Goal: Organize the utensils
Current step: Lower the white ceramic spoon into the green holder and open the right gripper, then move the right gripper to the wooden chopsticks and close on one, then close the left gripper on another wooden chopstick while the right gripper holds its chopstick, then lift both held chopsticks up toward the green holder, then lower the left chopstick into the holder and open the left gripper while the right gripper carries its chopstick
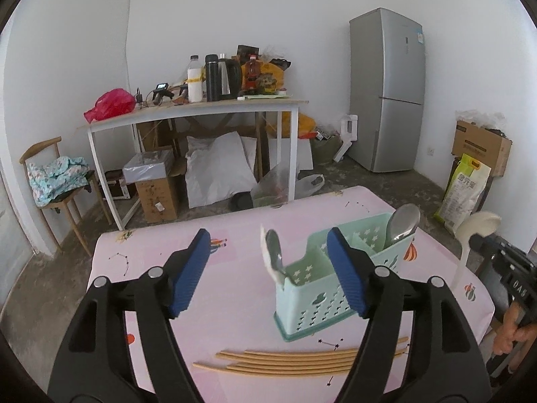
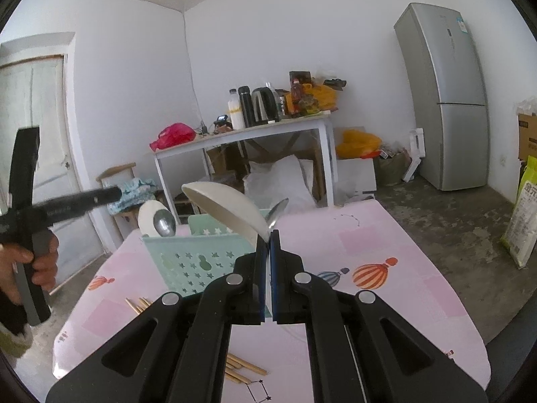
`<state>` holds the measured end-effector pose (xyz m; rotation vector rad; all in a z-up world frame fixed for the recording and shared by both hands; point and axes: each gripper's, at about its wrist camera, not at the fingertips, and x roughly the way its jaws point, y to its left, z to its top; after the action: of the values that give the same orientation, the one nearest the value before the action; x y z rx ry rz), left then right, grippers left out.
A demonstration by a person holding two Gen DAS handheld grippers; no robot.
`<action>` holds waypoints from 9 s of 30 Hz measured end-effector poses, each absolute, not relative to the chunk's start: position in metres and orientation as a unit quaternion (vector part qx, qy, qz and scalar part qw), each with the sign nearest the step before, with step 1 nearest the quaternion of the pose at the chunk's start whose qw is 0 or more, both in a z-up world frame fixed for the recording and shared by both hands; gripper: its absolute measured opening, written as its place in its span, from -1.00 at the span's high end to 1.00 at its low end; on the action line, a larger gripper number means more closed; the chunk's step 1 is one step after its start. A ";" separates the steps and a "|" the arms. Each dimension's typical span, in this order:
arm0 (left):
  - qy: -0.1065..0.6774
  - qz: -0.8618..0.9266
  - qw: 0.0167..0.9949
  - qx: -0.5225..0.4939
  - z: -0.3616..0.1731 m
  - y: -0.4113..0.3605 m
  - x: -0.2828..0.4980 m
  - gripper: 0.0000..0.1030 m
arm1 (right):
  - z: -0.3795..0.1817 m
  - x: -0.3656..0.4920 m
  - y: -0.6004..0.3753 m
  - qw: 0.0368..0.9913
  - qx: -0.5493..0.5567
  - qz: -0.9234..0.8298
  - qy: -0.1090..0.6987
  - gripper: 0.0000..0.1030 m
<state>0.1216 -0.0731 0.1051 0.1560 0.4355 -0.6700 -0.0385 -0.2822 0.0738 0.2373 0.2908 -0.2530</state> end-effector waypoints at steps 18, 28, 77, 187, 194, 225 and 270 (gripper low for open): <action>0.228 -0.325 0.915 0.076 0.090 -0.067 0.122 -0.52 | 0.113 -0.028 -0.314 0.972 0.224 -0.019 0.064 0.95; 0.236 -0.331 0.911 0.071 0.086 -0.069 0.123 -0.54 | 0.127 -0.001 -0.352 0.954 0.296 0.042 0.020 0.95; 0.319 -0.301 0.897 0.056 0.031 -0.035 0.112 -0.54 | 0.026 0.016 -0.311 0.924 0.269 0.028 0.271 0.03; 0.482 -0.265 0.822 0.149 -0.052 -0.059 0.157 0.91 | -0.034 0.100 -0.182 0.864 0.110 0.083 0.484 0.87; 0.491 -0.257 0.822 0.134 -0.052 -0.042 0.144 0.90 | -0.033 0.075 -0.189 0.858 0.113 0.079 0.495 0.86; 0.322 -0.278 0.904 0.045 0.068 -0.001 0.120 0.91 | 0.058 0.034 -0.228 0.929 0.194 0.074 0.305 0.87; 0.145 -0.352 0.921 -0.085 0.147 -0.162 0.170 0.91 | 0.110 -0.054 -0.300 0.956 0.245 0.005 0.160 0.87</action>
<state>0.1695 -0.1619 0.1474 -0.1747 0.2971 -0.7224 -0.0543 -0.2996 0.1100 0.4974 0.3244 0.0108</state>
